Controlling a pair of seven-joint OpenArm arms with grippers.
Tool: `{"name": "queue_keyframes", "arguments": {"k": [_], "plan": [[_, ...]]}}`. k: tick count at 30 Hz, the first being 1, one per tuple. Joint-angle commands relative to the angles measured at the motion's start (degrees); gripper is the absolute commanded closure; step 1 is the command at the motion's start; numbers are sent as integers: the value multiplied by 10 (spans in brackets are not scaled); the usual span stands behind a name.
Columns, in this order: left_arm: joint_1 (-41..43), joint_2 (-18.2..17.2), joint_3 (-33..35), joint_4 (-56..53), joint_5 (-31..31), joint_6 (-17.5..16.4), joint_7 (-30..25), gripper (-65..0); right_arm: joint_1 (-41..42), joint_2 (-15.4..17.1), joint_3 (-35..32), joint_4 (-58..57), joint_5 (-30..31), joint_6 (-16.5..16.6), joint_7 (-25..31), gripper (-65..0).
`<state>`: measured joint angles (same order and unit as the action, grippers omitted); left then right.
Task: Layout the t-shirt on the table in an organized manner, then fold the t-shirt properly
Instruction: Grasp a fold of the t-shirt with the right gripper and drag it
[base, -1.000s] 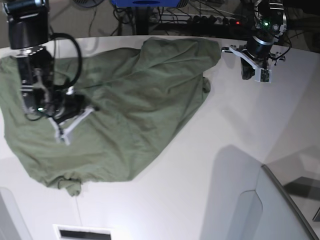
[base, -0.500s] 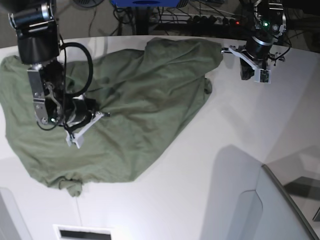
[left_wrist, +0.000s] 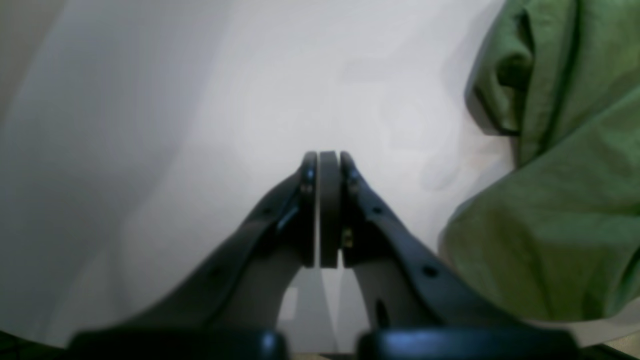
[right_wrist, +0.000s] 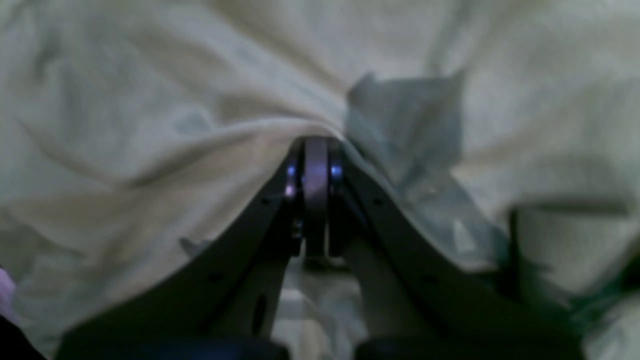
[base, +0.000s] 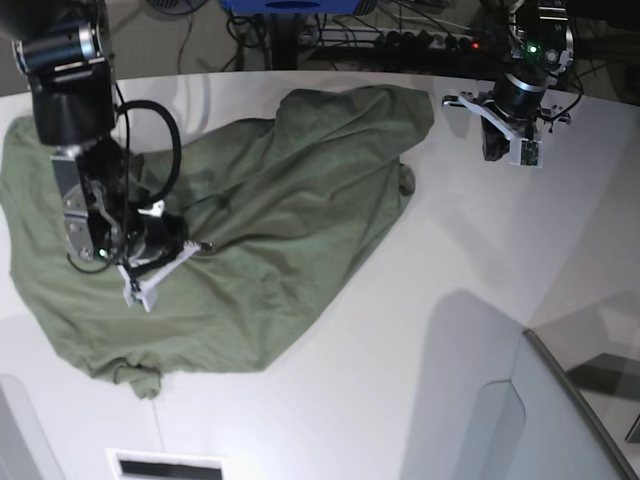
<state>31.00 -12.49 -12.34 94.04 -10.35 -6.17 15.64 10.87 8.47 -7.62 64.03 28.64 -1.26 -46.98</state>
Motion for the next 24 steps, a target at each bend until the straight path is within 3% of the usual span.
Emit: {"name": "queue_keyframes", "arguments": {"k": [1, 3, 6, 8, 13, 17, 24], "plan": [[2, -6, -4, 8, 1, 1, -14, 0, 1, -1, 2, 54, 10, 6, 1, -8], [1, -6, -4, 8, 1, 1, -14, 0, -22, -5, 2, 124, 10, 3, -19, -8], [1, -6, -4, 8, -2, 1, -14, 0, -39, -40, -3, 182, 10, -22, -63, -8], [1, -4, -4, 8, -2, 1, -14, 0, -37, -54, -45, 182, 10, -25, -70, -8], [1, -2, -4, 11, -2, 1, -14, 0, -37, -72, -163, 177, 10, -28, -50, -8], [4, -5, -5, 10, -1, 1, -14, 0, -38, -92, -167, 113, 11, -28, -33, -8], [5, 15, -77, -3, -2, 0, -14, 0, 22, -119, -171, -41, 11, -27, 43, -8]]}}
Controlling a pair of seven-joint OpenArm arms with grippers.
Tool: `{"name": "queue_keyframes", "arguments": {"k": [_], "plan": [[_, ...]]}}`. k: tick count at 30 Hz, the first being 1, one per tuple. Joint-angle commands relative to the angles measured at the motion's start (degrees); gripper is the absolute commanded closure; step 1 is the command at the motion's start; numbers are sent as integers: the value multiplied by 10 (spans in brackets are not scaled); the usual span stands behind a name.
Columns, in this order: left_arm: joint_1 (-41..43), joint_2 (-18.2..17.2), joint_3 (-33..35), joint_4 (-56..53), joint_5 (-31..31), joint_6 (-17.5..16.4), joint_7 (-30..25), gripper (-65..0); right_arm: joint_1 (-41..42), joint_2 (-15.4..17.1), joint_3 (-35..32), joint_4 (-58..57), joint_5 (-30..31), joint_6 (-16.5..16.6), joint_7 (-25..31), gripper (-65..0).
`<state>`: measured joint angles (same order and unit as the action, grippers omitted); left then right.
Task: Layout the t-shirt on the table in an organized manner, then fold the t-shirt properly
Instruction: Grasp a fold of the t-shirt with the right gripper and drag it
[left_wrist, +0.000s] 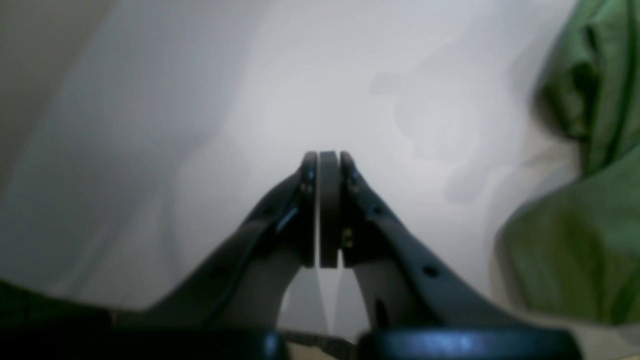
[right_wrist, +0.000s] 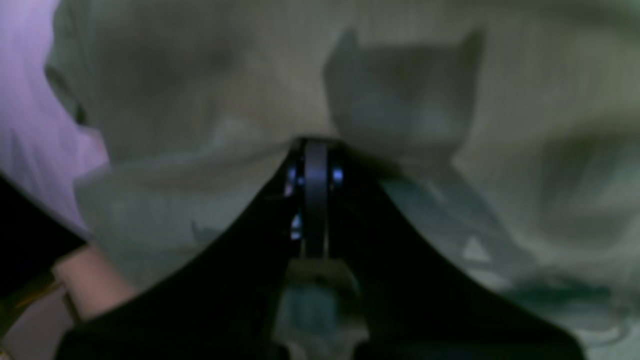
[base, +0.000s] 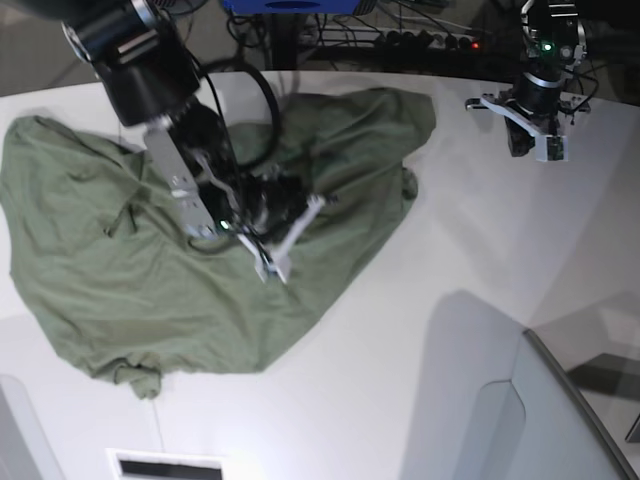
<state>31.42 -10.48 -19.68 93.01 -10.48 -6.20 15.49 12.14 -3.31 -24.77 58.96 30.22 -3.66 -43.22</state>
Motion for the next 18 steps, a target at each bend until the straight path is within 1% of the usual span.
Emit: {"name": "queue_keyframes", "arguments": {"k": [1, 3, 5, 7, 9, 12, 14, 15, 18], "plan": [[1, -6, -7, 7, -1, 0, -13, 0, 23, -4, 0, -13, -5, -3, 12, -8], [1, -6, -12, 5, -1, 0, -13, 0, 47, -13, 1, -50, -5, -3, 29, -8], [1, -6, -12, 5, -1, 0, -13, 0, 64, -15, 4, -71, -5, -3, 48, -8], [1, -6, -10, 5, -1, 0, -13, 0, 78, -16, 5, -80, -2, -3, 63, -8], [-1, -6, -8, 5, -1, 0, -13, 0, 80, -16, 5, -70, -2, 0, 65, -8], [-3, -6, -5, 0, -1, 0, -13, 0, 74, -10, 0, -6, -2, 3, 65, -8], [-5, -6, -5, -7, -1, 0, -13, 0, 50, -4, -1, 67, -2, 14, 63, -8], [-10, -6, -4, -8, -1, 0, -13, 0, 37, 7, -1, 112, -2, 18, 52, -8], [-14, -6, -4, -14, -1, 0, -13, 0, -8, 24, 4, 223, -3, 19, 6, -8]]}}
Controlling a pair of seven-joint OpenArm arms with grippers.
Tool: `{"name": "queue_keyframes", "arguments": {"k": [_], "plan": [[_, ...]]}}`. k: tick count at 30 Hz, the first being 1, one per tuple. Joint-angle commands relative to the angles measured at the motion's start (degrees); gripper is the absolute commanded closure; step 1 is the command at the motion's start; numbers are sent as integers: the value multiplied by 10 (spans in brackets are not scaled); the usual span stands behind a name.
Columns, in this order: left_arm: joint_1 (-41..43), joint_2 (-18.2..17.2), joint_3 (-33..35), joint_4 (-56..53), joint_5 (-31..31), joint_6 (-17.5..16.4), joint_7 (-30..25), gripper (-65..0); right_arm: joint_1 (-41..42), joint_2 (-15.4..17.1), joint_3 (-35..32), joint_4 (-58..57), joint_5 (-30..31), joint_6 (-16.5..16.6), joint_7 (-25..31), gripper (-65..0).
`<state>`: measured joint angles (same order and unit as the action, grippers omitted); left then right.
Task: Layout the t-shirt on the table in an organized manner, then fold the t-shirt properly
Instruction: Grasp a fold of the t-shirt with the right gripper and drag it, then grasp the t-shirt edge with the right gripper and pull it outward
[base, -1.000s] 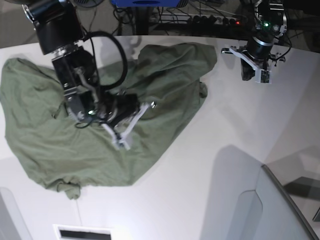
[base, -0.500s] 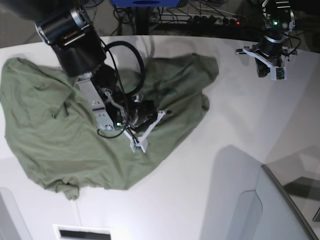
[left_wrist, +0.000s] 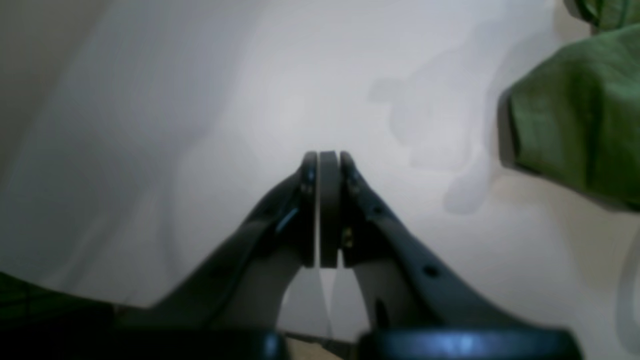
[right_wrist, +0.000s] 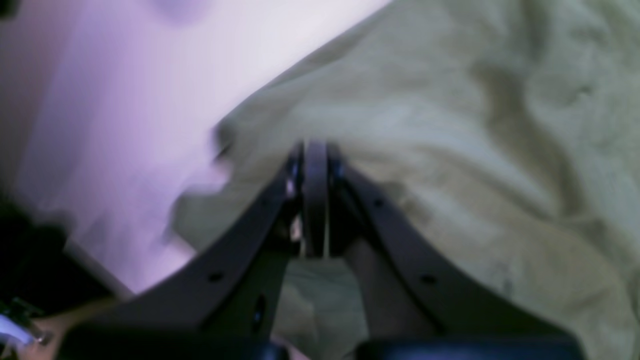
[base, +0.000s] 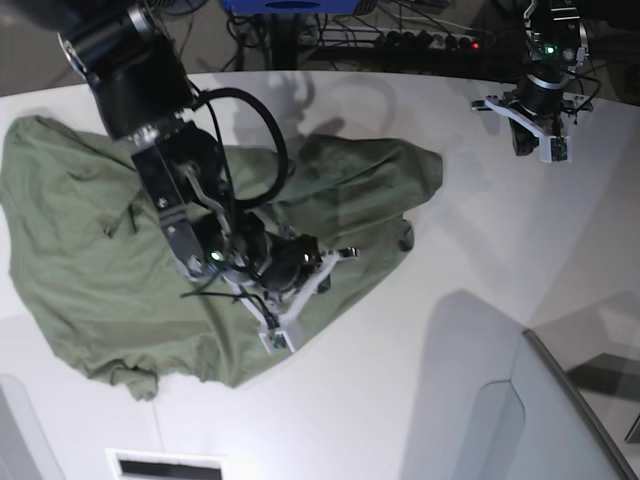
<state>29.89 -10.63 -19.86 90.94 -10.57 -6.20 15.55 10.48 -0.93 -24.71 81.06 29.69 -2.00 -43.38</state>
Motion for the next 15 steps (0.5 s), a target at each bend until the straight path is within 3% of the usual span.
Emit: {"name": "queue_keyframes", "arguments": {"k": [1, 4, 8, 12, 15], "plan": [[0, -5, -2, 6, 0, 0, -14, 0, -10, 6, 4, 36, 1, 2, -3, -8], [0, -5, -3, 6, 0, 0, -14, 0, -60, 42, 15, 94, 1, 1, -7, -8], [0, -5, -3, 6, 0, 0, -14, 0, -153, 84, 103, 155, 3, 1, -7, -8], [-1, -5, -3, 6, 0, 0, -14, 0, -235, 99, 176, 225, 1, 2, -6, -8], [-2, -4, -3, 7, 0, 0, -14, 0, -245, 99, 213, 229, 1, 2, -6, -8]]}}
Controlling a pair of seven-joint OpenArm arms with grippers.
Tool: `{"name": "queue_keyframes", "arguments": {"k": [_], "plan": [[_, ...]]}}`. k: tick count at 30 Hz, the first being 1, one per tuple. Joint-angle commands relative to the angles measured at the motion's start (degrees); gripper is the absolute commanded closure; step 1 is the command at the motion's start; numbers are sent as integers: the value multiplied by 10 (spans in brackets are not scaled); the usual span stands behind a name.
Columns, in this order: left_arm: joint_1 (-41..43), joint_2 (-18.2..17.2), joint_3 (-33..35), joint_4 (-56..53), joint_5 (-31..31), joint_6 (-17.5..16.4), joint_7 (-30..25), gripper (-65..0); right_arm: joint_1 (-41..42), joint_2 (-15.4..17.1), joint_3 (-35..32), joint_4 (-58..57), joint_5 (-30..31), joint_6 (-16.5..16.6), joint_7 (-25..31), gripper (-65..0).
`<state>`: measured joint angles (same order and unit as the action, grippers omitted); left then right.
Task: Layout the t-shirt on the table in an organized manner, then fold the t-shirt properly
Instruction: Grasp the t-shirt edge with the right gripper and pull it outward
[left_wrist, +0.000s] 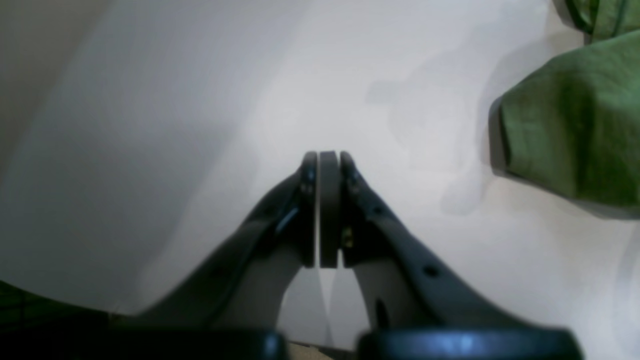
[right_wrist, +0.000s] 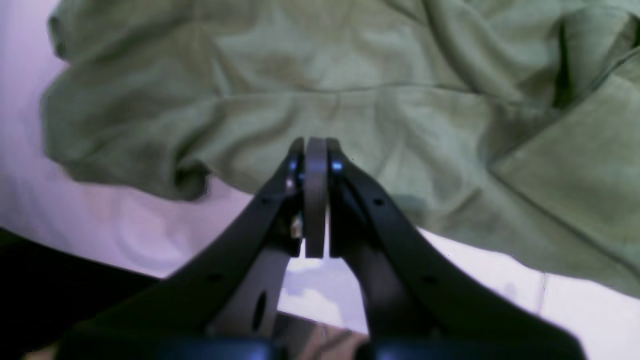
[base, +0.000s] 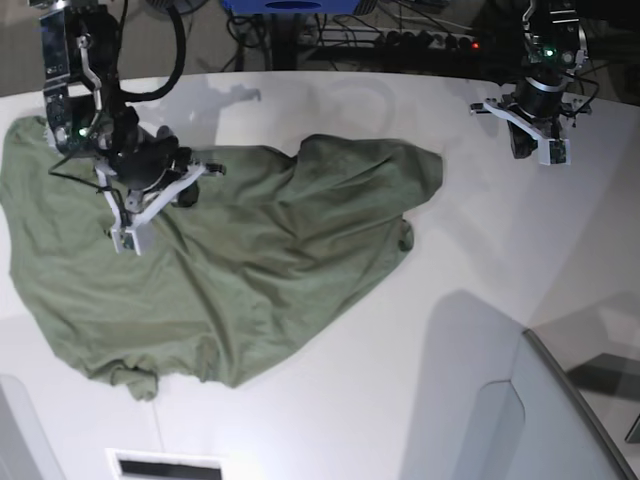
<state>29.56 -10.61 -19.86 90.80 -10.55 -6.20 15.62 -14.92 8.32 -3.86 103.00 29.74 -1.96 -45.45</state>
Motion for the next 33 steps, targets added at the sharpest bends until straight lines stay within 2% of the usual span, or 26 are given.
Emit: {"name": "queue_keyframes", "arguments": {"k": [1, 6, 9, 11, 13, 16, 18, 22, 24, 26, 28, 30, 32, 33], "plan": [[-1, -4, -2, 9, 0, 0, -14, 0, 8, 7, 20, 7, -1, 2, 14, -8], [-3, -4, 14, 8, 0, 0, -14, 0, -37, 12, 101, 37, -2, 3, 15, -14], [-3, -3, 14, 1, 0, 0, -14, 0, 13, 43, 116, -42, -36, 3, 56, -15], [-3, -3, 14, -1, 0, 0, -14, 0, 49, 59, 119, -70, -50, 3, 43, -15], [-3, -3, 14, -1, 0, 0, -14, 0, 62, 65, 121, -50, -49, 3, 15, -17], [-3, -4, 14, -2, 0, 0, -14, 0, 60, 61, 119, -12, -52, 3, 5, -26], [-3, -3, 14, 1, 0, 0, -14, 0, 57, 59, 118, -5, -52, 3, 3, -78], [-2, -3, 14, 2, 0, 0, -14, 0, 84, 58, 116, 3, -53, 3, 1, -240], [5, -3, 14, 1, 0, 0, -14, 0, 124, 62, 119, -5, -53, 3, -23, -305], [8, -3, 14, 3, 0, 0, -14, 0, 154, 67, 118, -7, -52, 3, -65, -330], [8, -3, 14, 3, 0, 0, -14, 0, 162, 61, 118, 12, -48, 3, -111, -326], [9, -3, 14, 3, 0, 0, -14, 0, 134, 33, 112, 42, -51, 3, -131, -326], [9, -3, 14, 3, 0, 0, -14, 0, 84, 10, 106, 59, -52, 3, -110, -320], [9, -3, 14, 3, 0, 0, -14, 0, 61, 0, 96, 60, -52, 3, -84, -296]]}}
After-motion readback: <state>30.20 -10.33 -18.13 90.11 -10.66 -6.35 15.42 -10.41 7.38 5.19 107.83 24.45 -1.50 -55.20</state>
